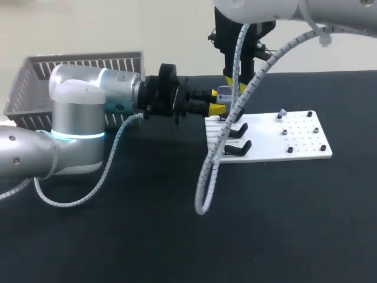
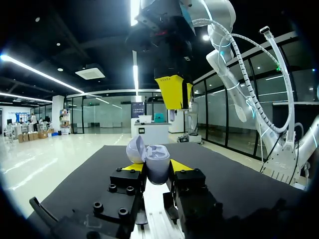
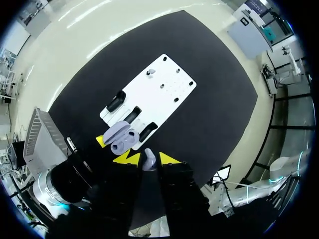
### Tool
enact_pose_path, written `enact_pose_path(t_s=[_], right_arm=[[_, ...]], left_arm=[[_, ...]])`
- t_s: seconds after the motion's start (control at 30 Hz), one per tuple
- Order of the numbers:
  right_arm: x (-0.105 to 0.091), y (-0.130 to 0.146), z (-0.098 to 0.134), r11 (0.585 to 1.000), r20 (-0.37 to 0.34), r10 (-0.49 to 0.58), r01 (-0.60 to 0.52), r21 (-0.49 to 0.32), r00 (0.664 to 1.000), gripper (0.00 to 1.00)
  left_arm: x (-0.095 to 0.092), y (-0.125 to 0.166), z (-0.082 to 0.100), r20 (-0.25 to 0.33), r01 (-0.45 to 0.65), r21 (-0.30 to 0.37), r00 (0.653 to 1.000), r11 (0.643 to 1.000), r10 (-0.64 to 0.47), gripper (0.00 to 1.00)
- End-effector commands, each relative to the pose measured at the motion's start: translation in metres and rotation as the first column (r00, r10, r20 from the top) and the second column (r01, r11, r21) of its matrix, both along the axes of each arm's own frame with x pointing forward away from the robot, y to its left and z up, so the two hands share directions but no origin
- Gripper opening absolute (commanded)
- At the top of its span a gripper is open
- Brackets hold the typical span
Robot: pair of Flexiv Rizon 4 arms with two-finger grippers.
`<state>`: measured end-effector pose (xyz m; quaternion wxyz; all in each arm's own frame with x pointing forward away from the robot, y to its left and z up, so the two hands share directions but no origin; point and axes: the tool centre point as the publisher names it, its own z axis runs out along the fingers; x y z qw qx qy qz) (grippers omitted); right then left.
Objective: Pick up each earbud case from the left stands, insert the matching earbuds, close the lid, and place the case in the box.
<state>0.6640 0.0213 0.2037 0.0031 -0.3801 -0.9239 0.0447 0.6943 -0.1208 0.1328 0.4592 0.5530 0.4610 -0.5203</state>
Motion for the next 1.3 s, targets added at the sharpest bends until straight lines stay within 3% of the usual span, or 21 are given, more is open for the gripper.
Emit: enact_pose_path(t_s=[0.03,0.27,0.43,0.67,1.3], right_arm=[[-0.001,0.0,0.0,1.0,0.004,-0.001,0.001,0.0,1.0,0.0],[0.009,0.005,-0.004,0.999,0.01,-0.026,0.026,-0.039,1.0,0.0],[0.015,0.003,-0.003,0.995,0.046,-0.095,0.096,-0.023,0.994,0.0],[0.018,0.005,-0.007,0.987,0.029,-0.161,0.161,-0.01,0.987,0.0],[0.019,0.011,-0.025,0.989,0.025,-0.138,0.139,-0.055,0.99,0.0]], left_arm=[[0.0,0.0,-0.001,0.001,0.0,-0.002,1.0,1.0,0.0,0.0],[0.0,0.0,-0.001,0.001,0.0,-0.002,1.0,1.0,0.0,0.0],[0.0,0.0,-0.001,0.001,0.0,-0.002,1.0,1.0,0.0,0.0],[0.0,0.0,-0.001,0.001,0.0,-0.002,1.0,1.0,0.0,0.0],[0.0,0.0,-0.001,0.001,0.0,-0.002,1.0,1.0,0.0,0.0]])
